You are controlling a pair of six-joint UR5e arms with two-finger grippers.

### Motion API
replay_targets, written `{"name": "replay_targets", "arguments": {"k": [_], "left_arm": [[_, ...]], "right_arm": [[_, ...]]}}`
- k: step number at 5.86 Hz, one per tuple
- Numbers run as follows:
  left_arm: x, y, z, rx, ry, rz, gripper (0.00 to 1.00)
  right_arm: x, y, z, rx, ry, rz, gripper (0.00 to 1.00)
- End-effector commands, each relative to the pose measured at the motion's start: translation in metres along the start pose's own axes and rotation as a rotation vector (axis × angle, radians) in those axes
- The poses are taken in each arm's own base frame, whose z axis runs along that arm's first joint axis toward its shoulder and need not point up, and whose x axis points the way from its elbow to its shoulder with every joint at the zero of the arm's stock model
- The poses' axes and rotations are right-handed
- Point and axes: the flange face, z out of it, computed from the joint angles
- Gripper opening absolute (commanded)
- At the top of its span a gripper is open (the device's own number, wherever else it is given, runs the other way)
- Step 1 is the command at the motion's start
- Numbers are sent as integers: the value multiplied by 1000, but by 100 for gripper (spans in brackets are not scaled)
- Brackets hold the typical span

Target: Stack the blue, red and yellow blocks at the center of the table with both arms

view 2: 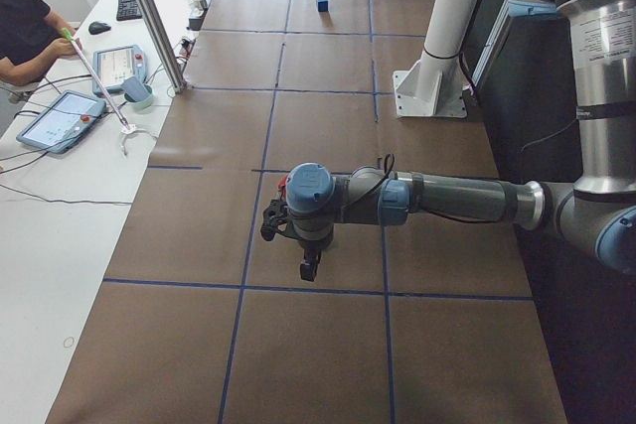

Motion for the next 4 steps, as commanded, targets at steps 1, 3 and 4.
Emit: {"name": "replay_targets", "arguments": {"k": [1,3,4], "left_arm": [[28,-9,-23,-27,-2,-19,100],[17,-2,-24,-64,-131,-33,100],[18,-1,-24,-66,-130,-35,100]], "right_arm": [[1,3,2,-3,-7,10,100],[1,3,2,-4,-9,11,100],[0,4,2,-5,-16,10,100]]}}
